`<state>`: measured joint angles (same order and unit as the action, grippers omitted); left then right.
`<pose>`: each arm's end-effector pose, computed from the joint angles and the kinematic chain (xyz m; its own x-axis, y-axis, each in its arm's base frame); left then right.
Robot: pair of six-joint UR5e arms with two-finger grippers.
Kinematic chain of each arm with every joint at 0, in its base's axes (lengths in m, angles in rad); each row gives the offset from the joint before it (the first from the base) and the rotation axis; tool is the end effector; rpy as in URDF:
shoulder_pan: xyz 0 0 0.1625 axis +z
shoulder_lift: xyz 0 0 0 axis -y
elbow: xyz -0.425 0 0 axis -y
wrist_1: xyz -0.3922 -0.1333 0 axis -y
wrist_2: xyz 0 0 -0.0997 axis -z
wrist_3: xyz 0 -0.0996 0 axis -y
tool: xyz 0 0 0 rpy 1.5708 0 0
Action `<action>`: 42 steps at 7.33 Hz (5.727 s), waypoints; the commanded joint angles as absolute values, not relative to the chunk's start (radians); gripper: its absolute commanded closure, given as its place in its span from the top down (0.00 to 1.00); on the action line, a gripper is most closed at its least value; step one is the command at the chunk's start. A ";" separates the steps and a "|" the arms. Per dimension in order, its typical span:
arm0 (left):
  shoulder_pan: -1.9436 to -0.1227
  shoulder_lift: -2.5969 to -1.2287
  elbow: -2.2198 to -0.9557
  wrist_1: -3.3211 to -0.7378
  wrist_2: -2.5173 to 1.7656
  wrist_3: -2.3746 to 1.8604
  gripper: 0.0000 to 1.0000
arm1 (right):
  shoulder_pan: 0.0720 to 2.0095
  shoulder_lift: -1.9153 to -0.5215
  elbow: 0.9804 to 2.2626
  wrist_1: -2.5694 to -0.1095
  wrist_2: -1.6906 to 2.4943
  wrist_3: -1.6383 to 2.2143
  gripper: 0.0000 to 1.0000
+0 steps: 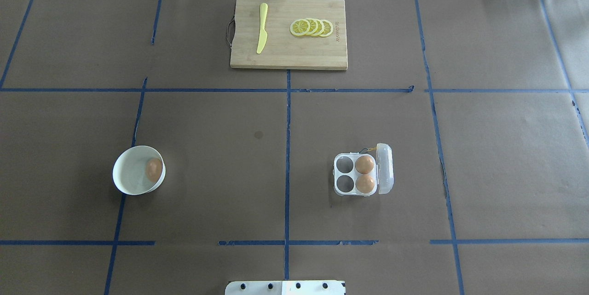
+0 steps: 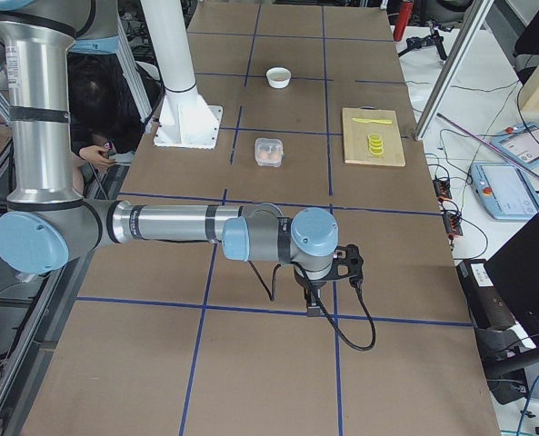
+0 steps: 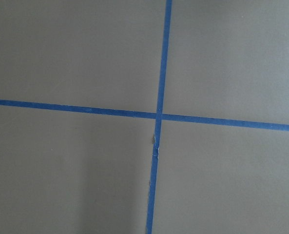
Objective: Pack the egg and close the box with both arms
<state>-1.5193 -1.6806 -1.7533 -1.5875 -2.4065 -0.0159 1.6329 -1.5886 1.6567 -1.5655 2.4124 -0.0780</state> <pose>-0.0317 -0.5398 0.5052 0.6589 0.2446 -0.7114 -0.0386 0.9554 0.2928 0.0892 -0.4834 0.6196 0.6712 -0.0907 0.7357 -0.0096 0.9913 0.1311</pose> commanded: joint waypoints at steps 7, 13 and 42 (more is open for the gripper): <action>-1.135 -1.700 -2.009 -1.761 -2.302 -0.721 1.00 | 1.582 -1.592 1.687 -1.422 2.448 -0.017 1.00; -0.721 -1.654 -2.050 -1.776 -1.961 -1.204 0.92 | 1.582 -1.597 1.687 -1.422 2.454 -0.008 1.00; -0.555 -1.689 -1.874 -1.924 -1.953 -1.322 0.17 | 1.582 -1.609 1.704 -1.420 2.471 -0.008 1.00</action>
<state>-0.5527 -1.6902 -1.8670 -1.9266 -1.9528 -1.3210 1.5815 -1.6099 1.7042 -1.4205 2.4713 -0.0083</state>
